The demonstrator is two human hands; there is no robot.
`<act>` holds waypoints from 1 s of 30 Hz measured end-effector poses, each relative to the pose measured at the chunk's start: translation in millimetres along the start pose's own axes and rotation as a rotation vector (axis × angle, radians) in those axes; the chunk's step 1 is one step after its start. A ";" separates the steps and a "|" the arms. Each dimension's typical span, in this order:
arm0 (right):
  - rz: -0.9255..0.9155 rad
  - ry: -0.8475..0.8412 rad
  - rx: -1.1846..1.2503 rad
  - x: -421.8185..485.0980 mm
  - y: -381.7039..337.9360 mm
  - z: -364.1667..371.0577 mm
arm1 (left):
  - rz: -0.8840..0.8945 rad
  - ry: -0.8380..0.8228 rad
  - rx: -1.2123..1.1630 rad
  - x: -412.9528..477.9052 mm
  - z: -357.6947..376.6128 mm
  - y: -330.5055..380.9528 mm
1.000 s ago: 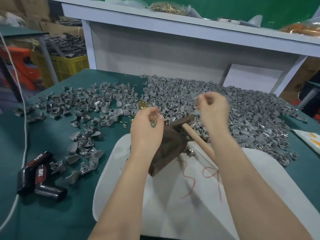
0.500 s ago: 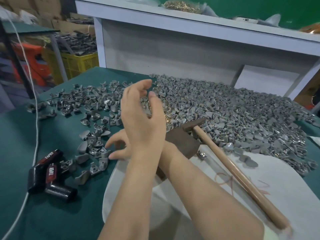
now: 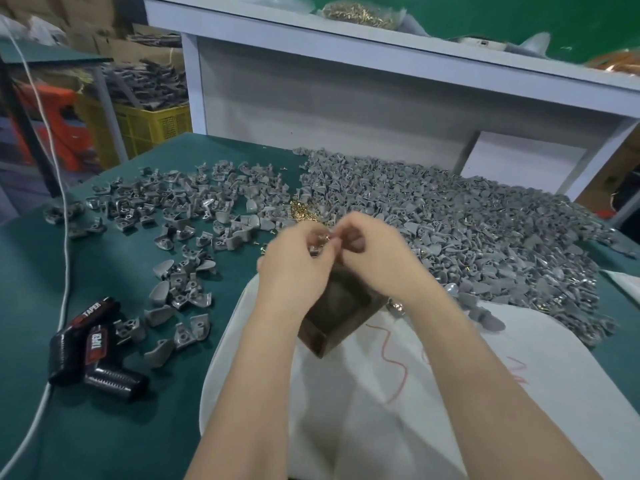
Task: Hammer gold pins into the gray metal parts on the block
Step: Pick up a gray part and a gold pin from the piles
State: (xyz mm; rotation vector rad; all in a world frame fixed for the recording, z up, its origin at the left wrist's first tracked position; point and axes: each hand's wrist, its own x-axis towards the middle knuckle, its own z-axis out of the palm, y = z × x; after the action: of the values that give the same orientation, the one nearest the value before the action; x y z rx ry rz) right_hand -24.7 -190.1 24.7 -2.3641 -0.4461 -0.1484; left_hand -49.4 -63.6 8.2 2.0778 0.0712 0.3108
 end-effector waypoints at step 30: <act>0.147 -0.010 -0.128 47.7 -4.9 35.6 | 0.035 0.354 -0.229 4.8 -6.3 0.6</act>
State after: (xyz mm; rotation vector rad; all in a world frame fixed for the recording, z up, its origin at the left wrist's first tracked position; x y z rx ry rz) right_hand 17.4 -149.6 12.5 -2.5139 -0.2734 -0.0999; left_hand -46.4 -57.7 12.6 1.7801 0.2026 0.6753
